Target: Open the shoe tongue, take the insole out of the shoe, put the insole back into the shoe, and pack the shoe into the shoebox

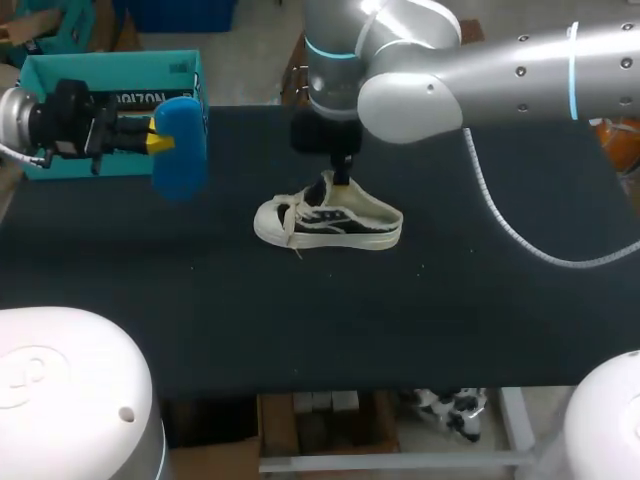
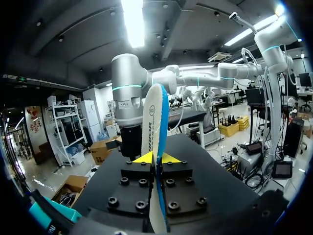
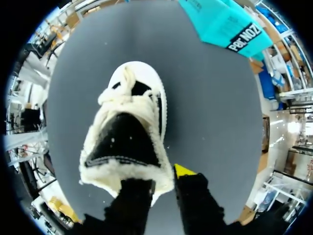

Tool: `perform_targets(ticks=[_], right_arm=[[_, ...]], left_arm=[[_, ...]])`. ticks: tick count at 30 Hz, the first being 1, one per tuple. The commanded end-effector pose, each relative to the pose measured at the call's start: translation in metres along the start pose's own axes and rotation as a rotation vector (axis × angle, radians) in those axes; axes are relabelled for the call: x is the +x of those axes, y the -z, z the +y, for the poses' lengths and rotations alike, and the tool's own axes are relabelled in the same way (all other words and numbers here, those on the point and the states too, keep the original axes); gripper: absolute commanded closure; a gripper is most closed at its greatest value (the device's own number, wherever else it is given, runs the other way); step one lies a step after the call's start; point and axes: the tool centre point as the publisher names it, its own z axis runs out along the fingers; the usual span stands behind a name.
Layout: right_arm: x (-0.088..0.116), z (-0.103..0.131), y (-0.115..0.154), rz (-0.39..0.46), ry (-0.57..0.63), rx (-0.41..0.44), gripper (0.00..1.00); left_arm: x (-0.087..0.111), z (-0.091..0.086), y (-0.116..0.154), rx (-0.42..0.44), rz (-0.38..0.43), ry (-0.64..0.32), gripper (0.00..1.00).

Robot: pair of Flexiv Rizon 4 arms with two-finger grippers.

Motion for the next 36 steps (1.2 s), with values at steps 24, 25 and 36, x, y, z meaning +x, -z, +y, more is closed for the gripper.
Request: perform_targets(ticks=[24, 25, 36], right_arm=[[0.056, -0.062, 0.031, 0.095, -0.718, 0.098, 1.0], [0.06, -0.065, 0.032, 0.09, -0.76, 0.099, 1.0], [0.081, -0.069, 0.051, 0.043, -1.032, 0.004, 1.0]], left_arm=[[-0.042, -0.002, -0.027, 0.073, 0.161, -0.048, 1.0], [-0.045, -0.002, -0.029, 0.083, 0.172, -0.051, 1.0], [-0.068, -0.001, -0.052, 0.148, 0.238, -0.063, 1.0]])
